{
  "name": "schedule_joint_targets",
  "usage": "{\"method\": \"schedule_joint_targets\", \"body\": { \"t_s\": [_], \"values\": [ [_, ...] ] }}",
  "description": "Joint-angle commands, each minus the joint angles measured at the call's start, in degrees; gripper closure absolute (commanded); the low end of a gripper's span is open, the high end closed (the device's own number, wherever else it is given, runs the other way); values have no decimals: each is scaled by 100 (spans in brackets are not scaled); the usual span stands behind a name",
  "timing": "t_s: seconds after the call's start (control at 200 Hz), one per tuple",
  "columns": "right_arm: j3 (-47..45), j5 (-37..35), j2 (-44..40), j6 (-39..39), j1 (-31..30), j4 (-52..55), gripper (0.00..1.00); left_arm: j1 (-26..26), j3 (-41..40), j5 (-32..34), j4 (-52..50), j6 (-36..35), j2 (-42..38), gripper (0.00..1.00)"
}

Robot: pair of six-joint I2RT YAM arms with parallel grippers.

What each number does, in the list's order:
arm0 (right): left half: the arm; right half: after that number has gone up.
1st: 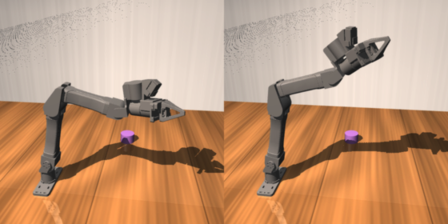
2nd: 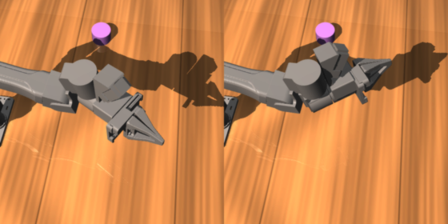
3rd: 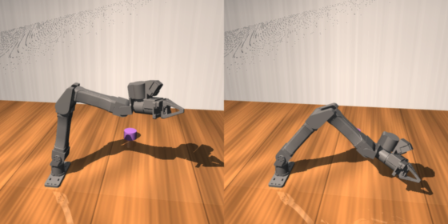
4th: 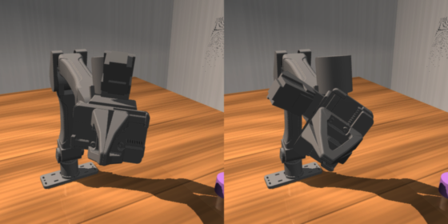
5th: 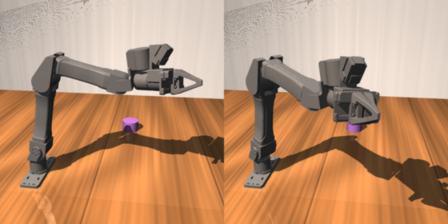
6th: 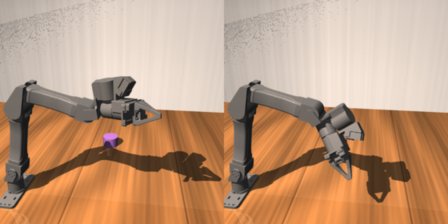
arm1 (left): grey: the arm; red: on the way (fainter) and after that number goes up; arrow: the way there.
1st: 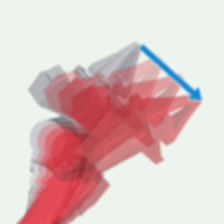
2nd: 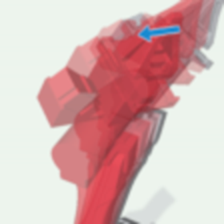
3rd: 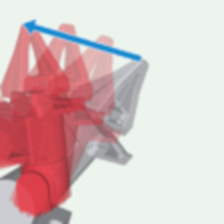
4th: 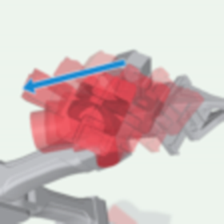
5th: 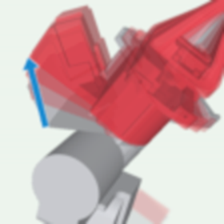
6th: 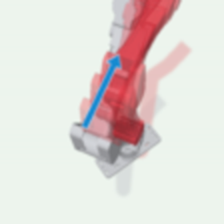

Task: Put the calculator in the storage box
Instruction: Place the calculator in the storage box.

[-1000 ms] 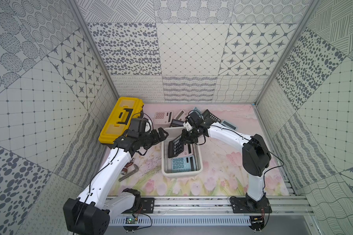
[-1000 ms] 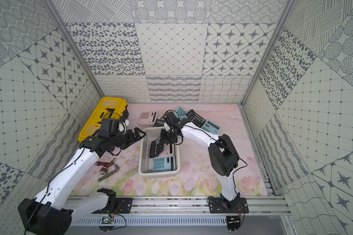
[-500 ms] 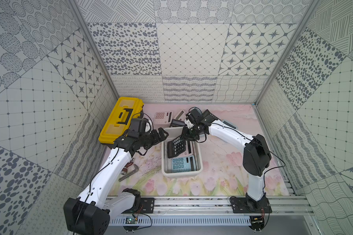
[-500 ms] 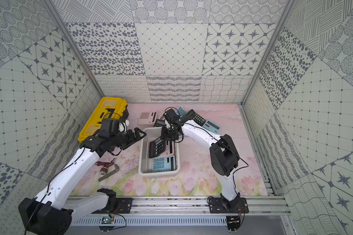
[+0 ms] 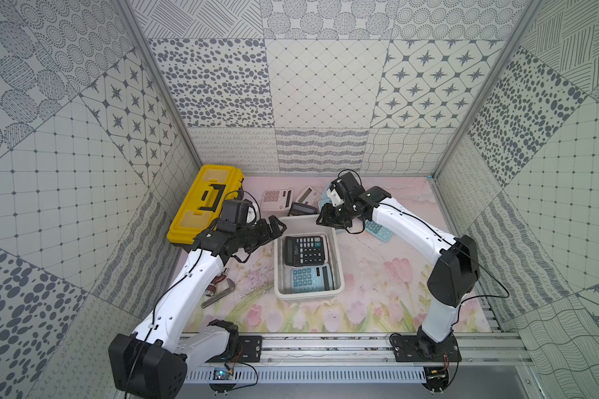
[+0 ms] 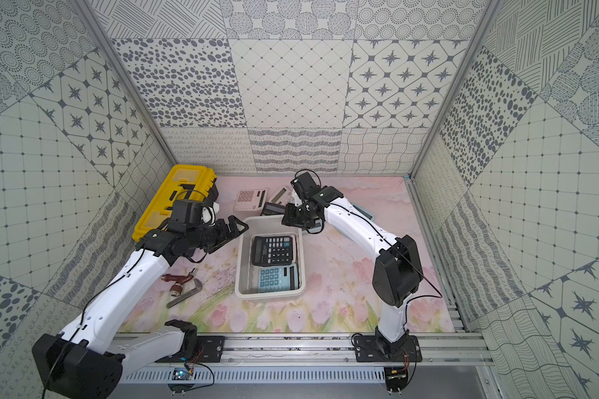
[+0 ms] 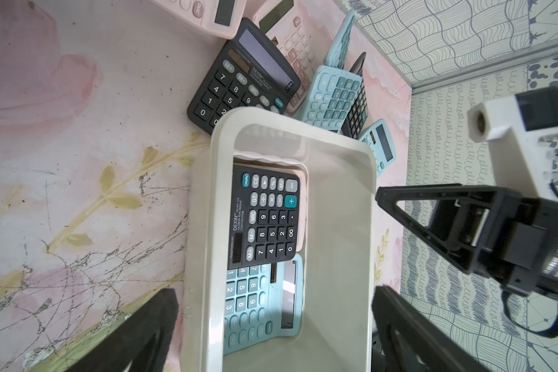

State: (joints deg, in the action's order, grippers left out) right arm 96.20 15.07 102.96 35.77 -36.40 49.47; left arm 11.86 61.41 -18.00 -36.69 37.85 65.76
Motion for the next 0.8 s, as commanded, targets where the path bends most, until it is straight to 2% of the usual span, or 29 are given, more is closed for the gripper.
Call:
{"method": "schedule_joint_targets", "body": {
  "t_s": [0.0, 0.195, 0.32, 0.48, 0.65, 0.795],
  "values": [
    [-189, 90, -424, -140, 156, -76, 49, -32, 385, -103, 1, -137, 273, 0],
    [-798, 300, -1061, -152, 731, -403, 40, -34, 1128, -196, -87, -341, 865, 0],
    [-1254, 454, -1416, -163, 1229, -634, 33, -28, 1792, -442, -213, -474, 1533, 0],
    [-1821, 712, -1633, -146, 1902, -997, 29, -34, 2477, -730, -217, -583, 2326, 0],
    [-2257, 1312, -1457, -58, 2495, -1794, 29, -31, 3565, -1020, -505, -678, 3352, 0],
    [-2028, 1713, -912, -297, 2712, -2272, 29, -26, 4476, -1344, -655, -624, 4317, 0]
  ]
}}
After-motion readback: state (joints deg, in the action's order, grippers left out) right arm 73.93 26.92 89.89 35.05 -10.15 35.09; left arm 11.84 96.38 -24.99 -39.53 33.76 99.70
